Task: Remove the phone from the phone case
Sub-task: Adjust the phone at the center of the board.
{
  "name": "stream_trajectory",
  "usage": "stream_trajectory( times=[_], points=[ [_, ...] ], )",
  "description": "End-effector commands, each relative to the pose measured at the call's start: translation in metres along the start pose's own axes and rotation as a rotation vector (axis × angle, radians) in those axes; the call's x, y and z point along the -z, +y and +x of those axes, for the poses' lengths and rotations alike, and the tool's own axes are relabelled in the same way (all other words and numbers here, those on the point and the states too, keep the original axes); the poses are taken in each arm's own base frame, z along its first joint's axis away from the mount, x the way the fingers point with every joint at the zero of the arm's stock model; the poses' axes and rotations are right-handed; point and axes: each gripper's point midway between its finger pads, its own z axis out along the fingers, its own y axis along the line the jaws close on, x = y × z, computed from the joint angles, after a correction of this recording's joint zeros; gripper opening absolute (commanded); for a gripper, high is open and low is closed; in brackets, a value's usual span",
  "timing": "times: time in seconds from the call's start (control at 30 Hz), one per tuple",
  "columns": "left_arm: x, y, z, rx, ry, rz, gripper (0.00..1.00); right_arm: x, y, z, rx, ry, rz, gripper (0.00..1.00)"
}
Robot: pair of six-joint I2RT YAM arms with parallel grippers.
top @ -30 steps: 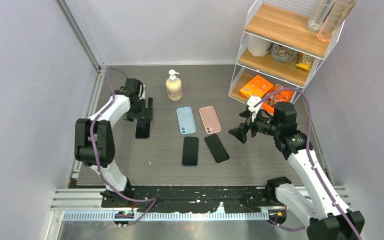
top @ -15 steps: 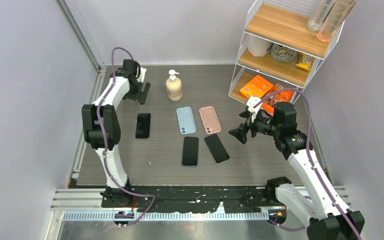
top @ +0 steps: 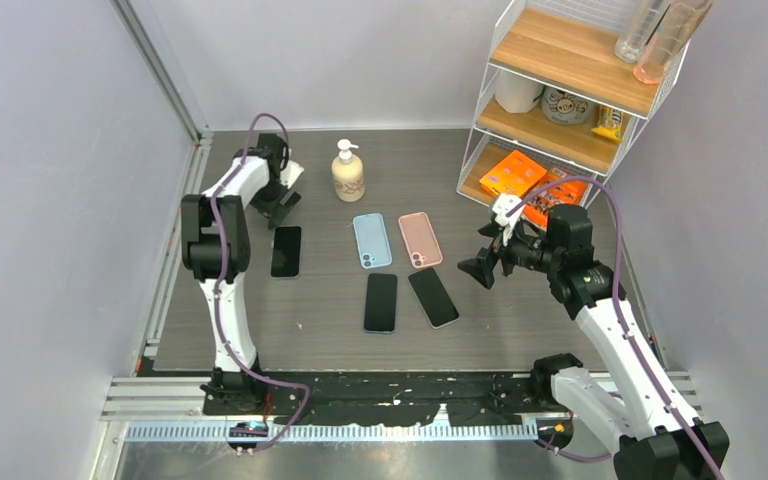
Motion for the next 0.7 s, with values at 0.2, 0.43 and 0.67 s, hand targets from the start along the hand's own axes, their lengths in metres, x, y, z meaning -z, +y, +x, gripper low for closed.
stream_trajectory(
  times=[0.2, 0.43, 0.67],
  points=[
    [0.013, -0.005, 0.015, -0.133, 0.066, -0.078, 0.92, 0.002, -0.001, -0.008, 0.03, -0.026, 0.004, 0.96],
    [0.018, -0.016, 0.016, -0.178, 0.071, -0.104, 0.93, 0.004, 0.0, -0.011, 0.041, -0.035, 0.009, 0.96],
    [0.027, -0.05, 0.018, -0.245, 0.06, -0.072, 0.93, 0.004, 0.0, -0.011, 0.038, -0.034, 0.008, 0.95]
  ],
)
